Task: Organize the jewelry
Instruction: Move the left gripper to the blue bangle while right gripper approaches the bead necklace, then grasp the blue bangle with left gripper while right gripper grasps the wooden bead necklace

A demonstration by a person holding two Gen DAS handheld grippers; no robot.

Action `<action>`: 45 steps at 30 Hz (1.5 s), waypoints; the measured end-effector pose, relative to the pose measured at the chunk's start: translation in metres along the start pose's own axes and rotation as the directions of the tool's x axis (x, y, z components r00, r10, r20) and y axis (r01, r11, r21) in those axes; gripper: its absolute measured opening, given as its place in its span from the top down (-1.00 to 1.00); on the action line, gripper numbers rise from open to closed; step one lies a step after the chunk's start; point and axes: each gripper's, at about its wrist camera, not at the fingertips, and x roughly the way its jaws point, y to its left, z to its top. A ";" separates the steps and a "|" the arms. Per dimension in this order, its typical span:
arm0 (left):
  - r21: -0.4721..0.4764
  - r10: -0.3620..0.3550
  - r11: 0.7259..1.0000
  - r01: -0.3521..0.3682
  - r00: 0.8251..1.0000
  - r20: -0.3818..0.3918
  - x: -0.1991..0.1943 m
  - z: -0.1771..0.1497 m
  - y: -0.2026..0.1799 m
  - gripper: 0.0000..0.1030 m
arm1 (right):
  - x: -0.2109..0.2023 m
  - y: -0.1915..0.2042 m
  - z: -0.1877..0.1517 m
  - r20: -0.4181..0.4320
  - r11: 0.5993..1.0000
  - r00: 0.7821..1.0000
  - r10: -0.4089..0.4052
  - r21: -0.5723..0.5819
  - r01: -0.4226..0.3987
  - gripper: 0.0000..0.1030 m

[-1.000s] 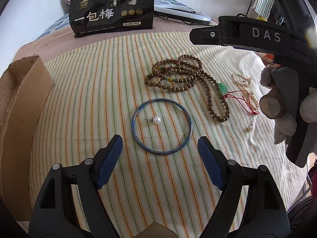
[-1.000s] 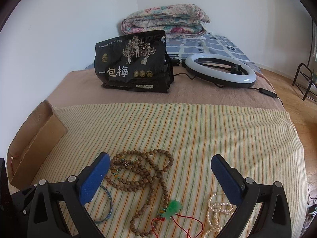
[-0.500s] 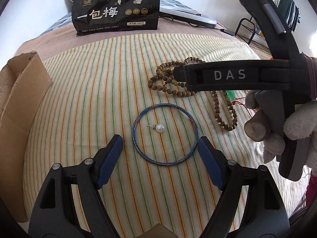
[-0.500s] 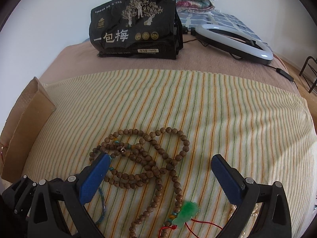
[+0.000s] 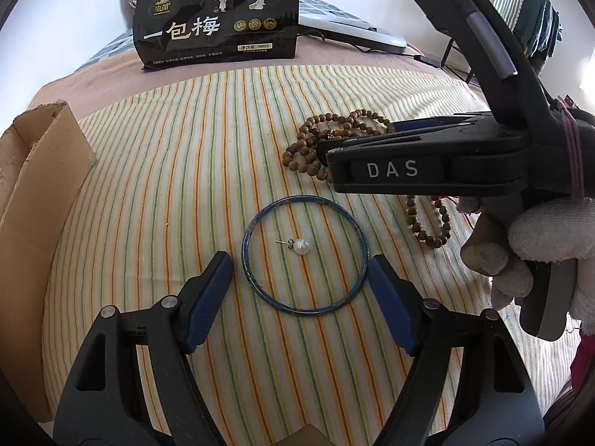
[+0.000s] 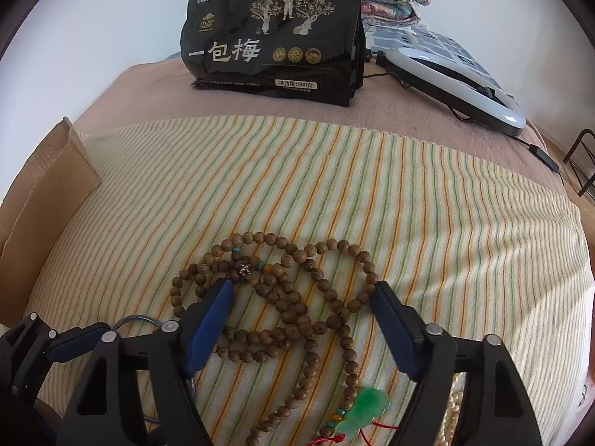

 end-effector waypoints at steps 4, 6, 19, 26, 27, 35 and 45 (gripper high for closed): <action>-0.019 -0.010 1.000 0.011 1.000 0.002 -0.001 0.000 0.004 -0.35 | -0.002 0.000 -0.001 0.017 1.000 1.000 -0.001 0.003 0.001 0.09; -0.019 -0.012 1.000 0.012 1.000 0.003 -0.001 0.000 0.004 -0.35 | -0.003 0.000 0.000 0.023 1.000 1.000 0.004 0.007 -0.004 0.40; -0.018 -0.032 0.999 0.032 0.999 0.005 -0.005 -0.001 0.010 -0.05 | -0.008 0.003 0.004 0.023 0.999 0.999 0.031 0.016 -0.032 0.81; 0.011 0.008 1.000 -0.008 1.000 0.007 -0.007 -0.003 -0.001 -0.58 | -0.014 -0.007 0.006 0.031 0.999 0.999 0.022 0.039 -0.024 0.81; 0.013 0.020 1.000 -0.020 1.000 0.006 -0.005 -0.002 -0.002 -0.58 | -0.016 -0.009 0.007 0.032 0.999 0.999 0.021 0.040 -0.022 0.81; 0.049 0.068 0.997 -0.067 0.998 -0.007 0.005 0.001 -0.016 -0.74 | -0.017 -0.022 0.007 0.033 0.997 0.999 0.021 0.075 -0.024 0.81; 0.031 0.078 0.997 -0.077 0.997 -0.015 0.012 0.005 -0.009 -0.52 | -0.012 -0.018 0.005 0.012 0.993 0.995 0.096 0.064 -0.096 0.77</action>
